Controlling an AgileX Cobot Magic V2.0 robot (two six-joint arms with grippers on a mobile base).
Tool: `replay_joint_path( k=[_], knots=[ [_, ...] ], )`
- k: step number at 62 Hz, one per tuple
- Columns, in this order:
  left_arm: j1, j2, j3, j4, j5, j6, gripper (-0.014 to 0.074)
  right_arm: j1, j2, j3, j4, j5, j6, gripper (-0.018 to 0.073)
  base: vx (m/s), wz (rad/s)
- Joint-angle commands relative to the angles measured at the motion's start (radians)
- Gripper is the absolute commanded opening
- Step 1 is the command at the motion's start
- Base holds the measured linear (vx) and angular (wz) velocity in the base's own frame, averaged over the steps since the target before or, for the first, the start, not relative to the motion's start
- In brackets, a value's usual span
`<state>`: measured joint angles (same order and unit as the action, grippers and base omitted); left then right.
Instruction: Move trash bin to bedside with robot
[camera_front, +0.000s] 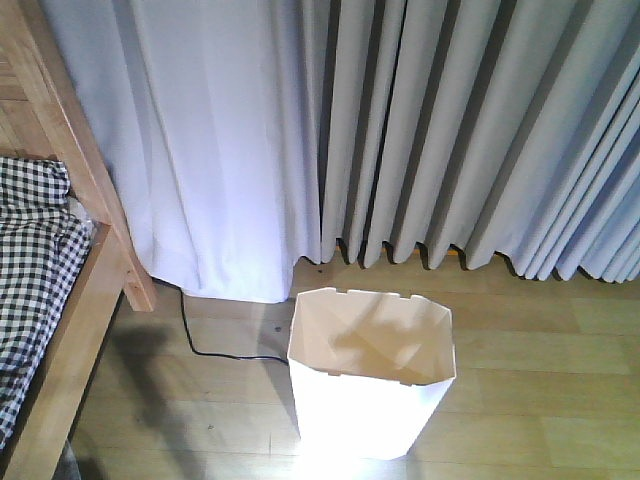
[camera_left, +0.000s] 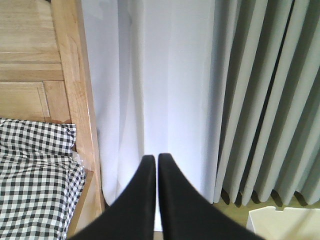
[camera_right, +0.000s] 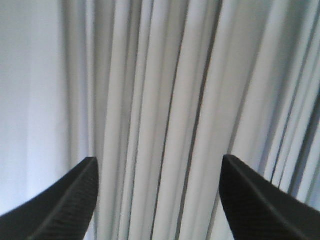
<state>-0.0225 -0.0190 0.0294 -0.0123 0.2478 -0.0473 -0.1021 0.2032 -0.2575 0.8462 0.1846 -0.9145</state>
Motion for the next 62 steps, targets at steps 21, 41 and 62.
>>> replay_joint_path(
  k=[21,41,62],
  knots=[
    [-0.006,-0.01,0.029,-0.004,-0.074,-0.009,-0.0006,-0.002,-0.089,0.047,0.012,-0.091,-0.029,-0.002,0.0,0.0],
    [-0.006,-0.01,0.029,-0.004,-0.074,-0.009,-0.0006,-0.002,-0.089,0.047,0.017,-0.097,-0.027,-0.001,0.0,0.0],
    [-0.006,-0.01,0.029,-0.004,-0.074,-0.009,-0.0006,-0.002,-0.089,0.047,0.017,-0.097,-0.027,-0.001,0.0,0.0]
  ],
)
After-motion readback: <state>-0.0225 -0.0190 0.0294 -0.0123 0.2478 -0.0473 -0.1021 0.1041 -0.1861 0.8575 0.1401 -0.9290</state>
